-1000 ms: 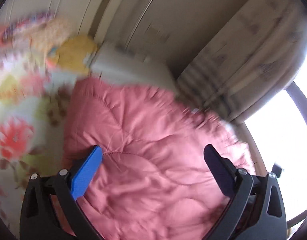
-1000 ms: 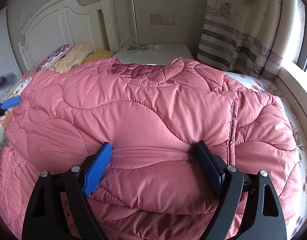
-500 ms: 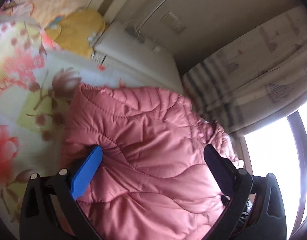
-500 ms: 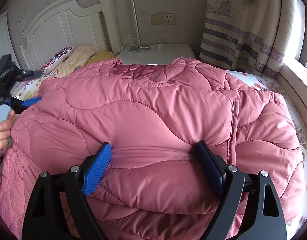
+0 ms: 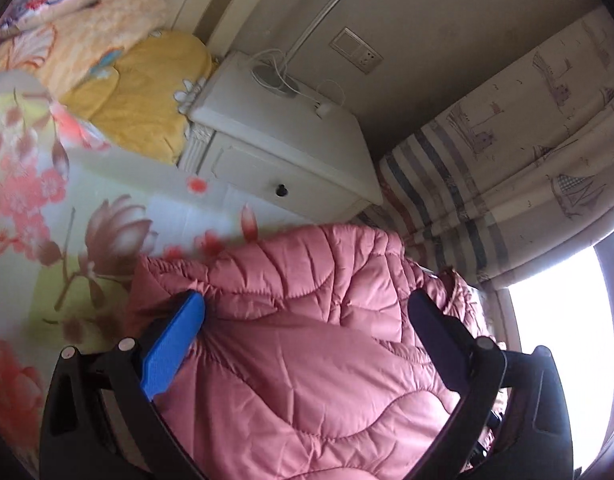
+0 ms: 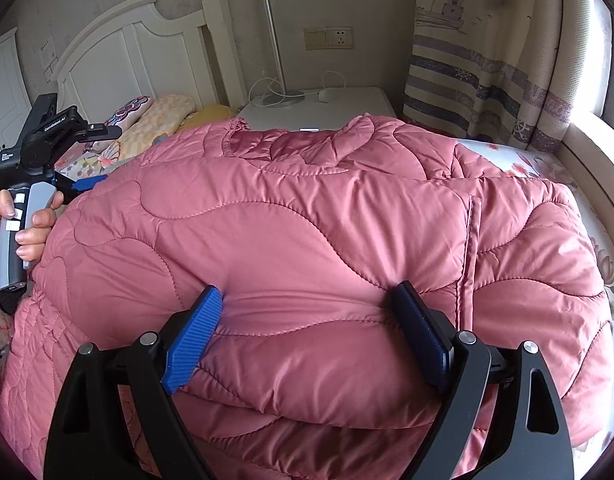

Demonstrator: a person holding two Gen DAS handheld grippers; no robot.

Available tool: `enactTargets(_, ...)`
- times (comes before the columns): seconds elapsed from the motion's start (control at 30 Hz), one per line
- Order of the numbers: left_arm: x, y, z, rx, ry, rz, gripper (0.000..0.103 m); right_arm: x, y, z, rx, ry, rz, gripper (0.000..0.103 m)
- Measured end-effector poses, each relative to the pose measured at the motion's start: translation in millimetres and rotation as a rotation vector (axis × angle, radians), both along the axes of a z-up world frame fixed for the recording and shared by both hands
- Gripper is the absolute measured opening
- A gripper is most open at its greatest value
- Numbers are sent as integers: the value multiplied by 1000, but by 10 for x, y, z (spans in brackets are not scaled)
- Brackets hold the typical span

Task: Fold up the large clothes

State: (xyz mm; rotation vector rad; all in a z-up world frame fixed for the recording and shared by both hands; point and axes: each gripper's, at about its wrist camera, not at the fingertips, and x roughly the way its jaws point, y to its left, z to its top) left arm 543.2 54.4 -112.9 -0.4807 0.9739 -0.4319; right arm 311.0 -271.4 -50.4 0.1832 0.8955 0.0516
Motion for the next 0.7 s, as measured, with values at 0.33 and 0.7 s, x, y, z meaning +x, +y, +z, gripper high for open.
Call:
enactTargets(0.33, -15, -122, -39, 216, -62, 4, 100, -3, 15, 2, 10, -2, 14, 86)
enactTargets(0.7, -1146, -582, 97, 449, -230, -46, 101, -5, 3, -2, 15, -2, 12, 86)
